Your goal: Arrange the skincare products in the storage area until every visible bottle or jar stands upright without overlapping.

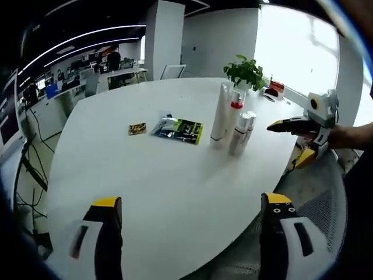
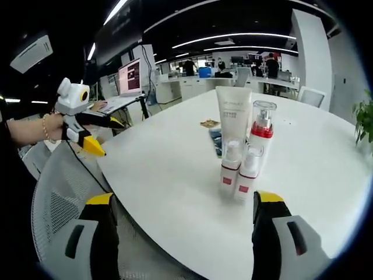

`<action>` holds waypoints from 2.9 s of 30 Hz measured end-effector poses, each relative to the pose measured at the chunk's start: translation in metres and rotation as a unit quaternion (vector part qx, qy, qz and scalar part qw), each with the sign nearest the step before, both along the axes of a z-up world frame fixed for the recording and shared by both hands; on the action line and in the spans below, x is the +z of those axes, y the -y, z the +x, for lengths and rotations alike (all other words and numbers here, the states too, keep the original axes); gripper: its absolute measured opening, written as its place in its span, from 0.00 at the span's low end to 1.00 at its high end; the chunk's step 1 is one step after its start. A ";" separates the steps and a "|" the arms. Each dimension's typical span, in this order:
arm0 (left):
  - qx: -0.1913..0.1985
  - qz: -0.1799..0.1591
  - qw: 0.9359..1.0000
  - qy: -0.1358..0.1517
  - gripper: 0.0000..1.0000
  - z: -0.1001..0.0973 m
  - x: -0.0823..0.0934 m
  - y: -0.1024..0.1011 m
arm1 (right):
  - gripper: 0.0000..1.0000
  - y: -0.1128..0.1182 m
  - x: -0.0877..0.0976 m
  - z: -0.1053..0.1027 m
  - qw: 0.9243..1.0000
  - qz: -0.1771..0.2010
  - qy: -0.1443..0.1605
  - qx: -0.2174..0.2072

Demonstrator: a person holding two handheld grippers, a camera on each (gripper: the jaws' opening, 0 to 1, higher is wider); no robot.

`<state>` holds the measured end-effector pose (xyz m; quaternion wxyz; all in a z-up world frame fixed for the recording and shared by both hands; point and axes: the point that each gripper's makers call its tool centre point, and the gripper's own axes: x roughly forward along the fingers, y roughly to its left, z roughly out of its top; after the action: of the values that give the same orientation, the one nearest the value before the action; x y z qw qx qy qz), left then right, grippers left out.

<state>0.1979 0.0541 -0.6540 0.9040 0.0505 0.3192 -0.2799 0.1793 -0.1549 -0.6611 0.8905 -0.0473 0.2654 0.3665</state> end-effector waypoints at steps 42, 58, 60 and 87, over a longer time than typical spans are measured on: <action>-0.025 0.029 0.999 -0.024 0.77 0.156 -0.049 0.070 | 0.94 0.017 -0.007 0.007 0.998 -0.018 -0.018 -0.049; -0.039 0.039 0.998 0.018 0.60 0.226 -0.060 0.111 | 0.95 0.020 -0.012 0.008 0.997 -0.014 -0.036 -0.065; -0.057 0.047 0.997 0.029 0.60 0.235 -0.068 0.116 | 0.95 0.022 -0.012 0.009 0.997 -0.013 -0.037 -0.067; -0.169 0.090 0.981 -0.036 0.61 0.215 -0.110 0.118 | 0.94 0.023 -0.015 0.010 0.996 -0.014 -0.044 -0.070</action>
<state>0.4134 -0.0642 -0.7640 0.8236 0.1745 0.3622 -0.4001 0.1891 -0.1776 -0.6757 0.9006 -0.0249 0.3124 0.3011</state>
